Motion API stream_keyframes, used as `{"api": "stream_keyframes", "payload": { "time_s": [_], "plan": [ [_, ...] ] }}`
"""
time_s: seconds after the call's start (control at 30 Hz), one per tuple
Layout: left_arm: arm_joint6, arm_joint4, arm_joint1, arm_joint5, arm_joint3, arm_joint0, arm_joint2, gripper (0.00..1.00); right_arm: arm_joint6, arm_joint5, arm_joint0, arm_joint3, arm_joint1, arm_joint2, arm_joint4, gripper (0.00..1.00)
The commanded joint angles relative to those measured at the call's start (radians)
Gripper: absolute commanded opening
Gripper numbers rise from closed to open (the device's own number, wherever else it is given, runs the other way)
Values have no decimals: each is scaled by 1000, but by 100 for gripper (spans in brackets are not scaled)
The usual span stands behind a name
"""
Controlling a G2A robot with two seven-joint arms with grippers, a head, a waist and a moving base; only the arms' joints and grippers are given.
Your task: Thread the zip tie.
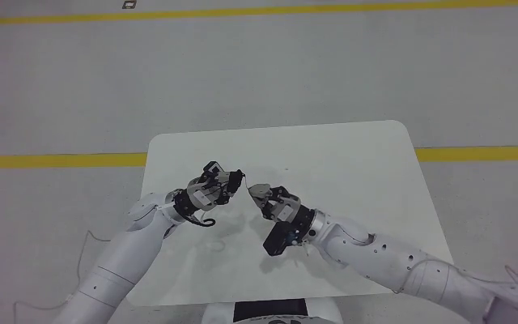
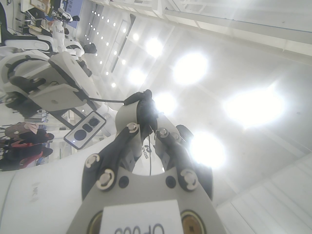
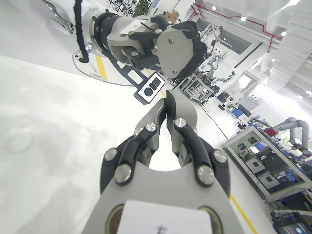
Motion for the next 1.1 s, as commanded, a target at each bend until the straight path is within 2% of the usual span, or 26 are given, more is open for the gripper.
{"api": "stream_keyframes", "payload": {
  "time_s": [0.0, 1.07],
  "plan": [
    [0, 0, 0, 0, 0, 0, 0, 0, 1, 0, 3, 1, 0, -4, 0, 0],
    [0, 0, 0, 0, 0, 0, 0, 0, 1, 0, 53, 6, -2, -76, 0, 0]
  ]
}}
